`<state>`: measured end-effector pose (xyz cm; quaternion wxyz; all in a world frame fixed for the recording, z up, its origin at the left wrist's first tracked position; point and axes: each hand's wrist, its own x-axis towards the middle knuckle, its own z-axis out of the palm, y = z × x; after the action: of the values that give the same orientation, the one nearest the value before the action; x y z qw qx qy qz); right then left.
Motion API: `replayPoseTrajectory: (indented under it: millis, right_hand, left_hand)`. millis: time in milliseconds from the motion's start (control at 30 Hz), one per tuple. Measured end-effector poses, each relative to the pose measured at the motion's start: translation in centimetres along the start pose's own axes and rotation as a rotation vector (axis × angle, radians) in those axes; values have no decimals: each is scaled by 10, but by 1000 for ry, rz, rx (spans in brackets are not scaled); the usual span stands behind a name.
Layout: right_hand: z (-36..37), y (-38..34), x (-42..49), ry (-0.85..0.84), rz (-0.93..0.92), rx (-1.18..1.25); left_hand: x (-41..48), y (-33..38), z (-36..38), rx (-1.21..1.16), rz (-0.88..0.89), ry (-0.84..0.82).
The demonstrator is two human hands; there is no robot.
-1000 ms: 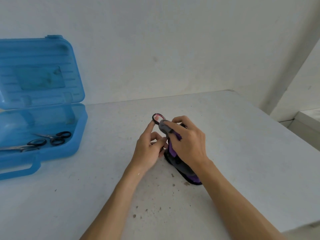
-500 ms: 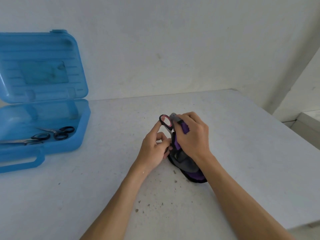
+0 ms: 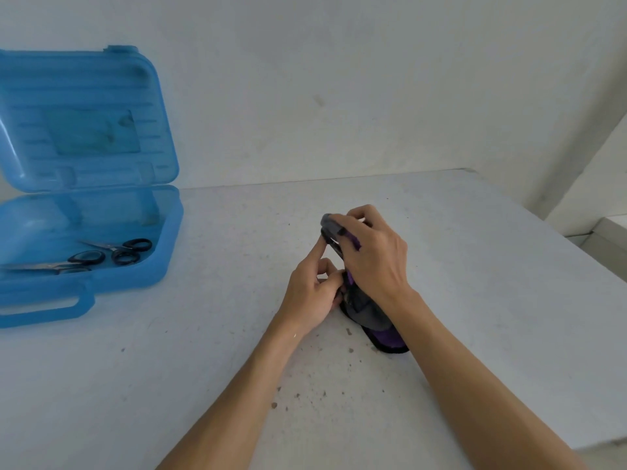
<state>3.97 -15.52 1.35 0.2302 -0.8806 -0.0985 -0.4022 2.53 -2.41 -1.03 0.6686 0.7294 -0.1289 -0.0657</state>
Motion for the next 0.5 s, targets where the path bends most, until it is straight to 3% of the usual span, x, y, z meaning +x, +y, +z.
replayPoseTrajectory:
  millis: [167,500]
  right_hand:
    - [1,-5,2,-27,59,-5]
    - [-17,13,0,-247,-137,2]
  left_hand:
    - [0,0,0,-30,1,0]
    - [-6,11,-2,-102,-35,-3]
